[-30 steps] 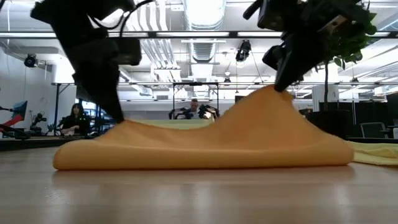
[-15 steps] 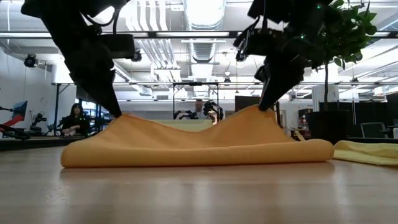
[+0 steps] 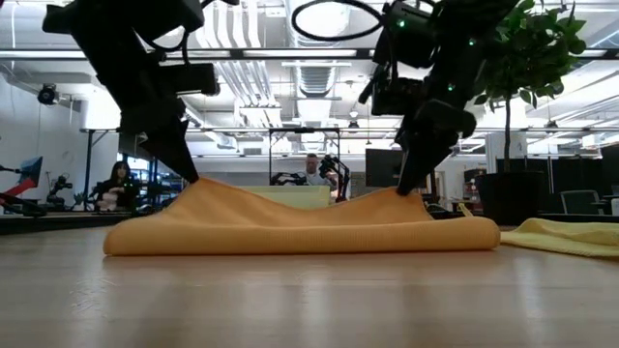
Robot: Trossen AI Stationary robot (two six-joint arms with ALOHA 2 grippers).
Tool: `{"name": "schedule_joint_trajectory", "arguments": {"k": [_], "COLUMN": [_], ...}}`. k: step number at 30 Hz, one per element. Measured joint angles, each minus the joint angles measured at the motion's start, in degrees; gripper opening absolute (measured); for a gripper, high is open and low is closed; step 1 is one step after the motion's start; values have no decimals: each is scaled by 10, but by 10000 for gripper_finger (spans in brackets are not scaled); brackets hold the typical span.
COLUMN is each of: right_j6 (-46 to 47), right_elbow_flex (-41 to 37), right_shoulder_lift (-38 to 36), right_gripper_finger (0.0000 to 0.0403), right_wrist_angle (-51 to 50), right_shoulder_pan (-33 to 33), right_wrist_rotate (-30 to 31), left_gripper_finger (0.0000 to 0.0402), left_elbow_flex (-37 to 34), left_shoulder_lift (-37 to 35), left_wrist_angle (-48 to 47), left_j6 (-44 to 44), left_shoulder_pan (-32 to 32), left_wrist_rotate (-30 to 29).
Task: Fold microfiber towels
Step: Fold the orange microfiber cloth
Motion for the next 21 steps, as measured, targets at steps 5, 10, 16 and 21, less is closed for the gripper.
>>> {"name": "schedule_joint_trajectory", "arguments": {"k": [5, 10, 16, 21], "right_j6": [0, 2, 27, 45], "right_elbow_flex": [0, 1, 1, 6], "right_shoulder_lift": [9, 11, 22, 22], "right_gripper_finger": [8, 8, 19, 60], "right_wrist_angle": [3, 7, 8, 5], "right_shoulder_pan": [-18, -35, -56, -76], "right_wrist_rotate": [4, 4, 4, 14], "left_gripper_finger": [0, 0, 1, 39], "left_elbow_flex": [-18, -45, -71, -81], "left_shoulder_lift": [0, 0, 0, -6], "left_wrist_angle": [2, 28, 70, 86], "left_j6": [-1, -2, -2, -3], "left_shoulder_pan": [11, 12, 12, 14], "left_wrist_rotate": [-1, -3, -3, 1]}}
